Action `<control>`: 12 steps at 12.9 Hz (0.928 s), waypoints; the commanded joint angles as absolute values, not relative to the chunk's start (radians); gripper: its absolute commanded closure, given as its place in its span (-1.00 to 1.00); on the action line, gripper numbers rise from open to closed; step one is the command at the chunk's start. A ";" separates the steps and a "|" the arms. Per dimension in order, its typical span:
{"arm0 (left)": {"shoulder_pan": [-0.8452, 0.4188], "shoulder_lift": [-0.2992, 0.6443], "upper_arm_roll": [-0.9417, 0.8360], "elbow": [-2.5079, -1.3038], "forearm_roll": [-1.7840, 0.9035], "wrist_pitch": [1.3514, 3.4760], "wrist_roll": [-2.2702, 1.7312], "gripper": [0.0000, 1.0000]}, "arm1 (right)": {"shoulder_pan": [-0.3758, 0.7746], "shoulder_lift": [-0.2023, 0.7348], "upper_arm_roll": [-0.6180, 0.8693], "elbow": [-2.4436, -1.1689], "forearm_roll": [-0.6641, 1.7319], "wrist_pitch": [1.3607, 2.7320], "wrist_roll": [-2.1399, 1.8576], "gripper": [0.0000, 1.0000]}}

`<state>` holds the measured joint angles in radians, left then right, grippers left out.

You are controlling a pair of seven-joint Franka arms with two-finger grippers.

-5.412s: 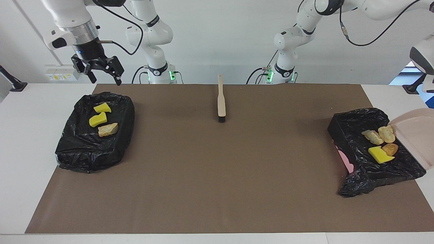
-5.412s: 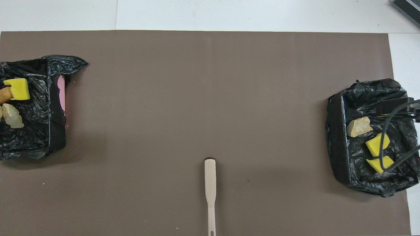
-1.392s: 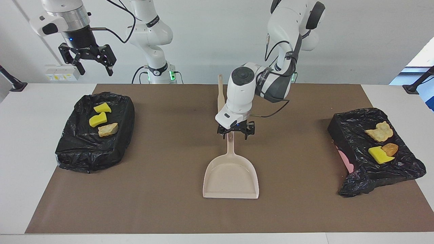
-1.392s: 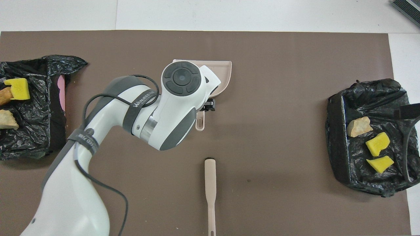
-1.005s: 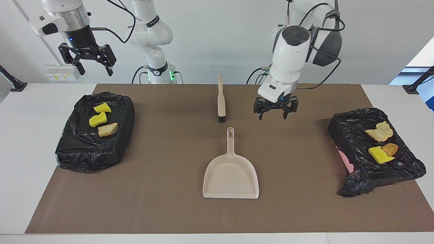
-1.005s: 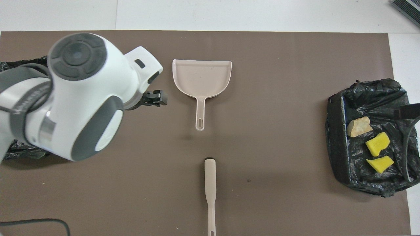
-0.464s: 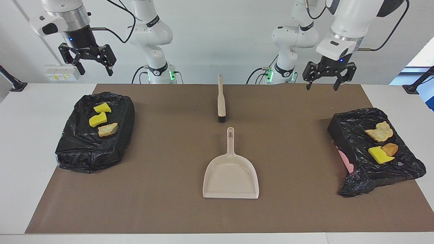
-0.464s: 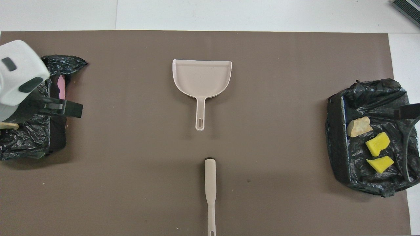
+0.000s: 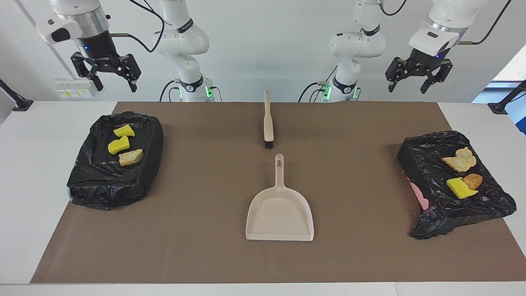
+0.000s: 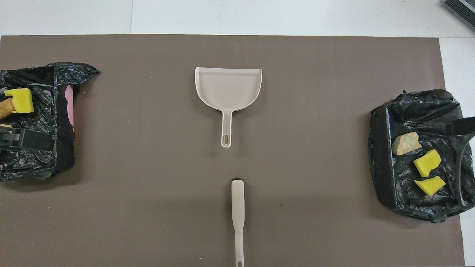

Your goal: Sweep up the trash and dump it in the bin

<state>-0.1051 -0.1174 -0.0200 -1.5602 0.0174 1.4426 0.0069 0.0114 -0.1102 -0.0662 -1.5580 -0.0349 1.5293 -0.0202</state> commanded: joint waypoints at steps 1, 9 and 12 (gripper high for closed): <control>-0.074 -0.092 -0.008 -1.523 -0.005 1.407 0.023 -1.00 | 0.006 -0.106 -0.063 -1.542 -0.038 1.499 -0.038 -1.00; -0.072 -0.074 -0.005 -1.480 0.006 1.420 0.048 -1.00 | 0.008 -0.107 -0.064 -1.542 -0.037 1.499 -0.038 -1.00; -0.069 -0.074 -0.005 -1.480 -0.002 1.422 0.048 -1.00 | 0.008 -0.106 -0.063 -1.542 -0.038 1.499 -0.038 -1.00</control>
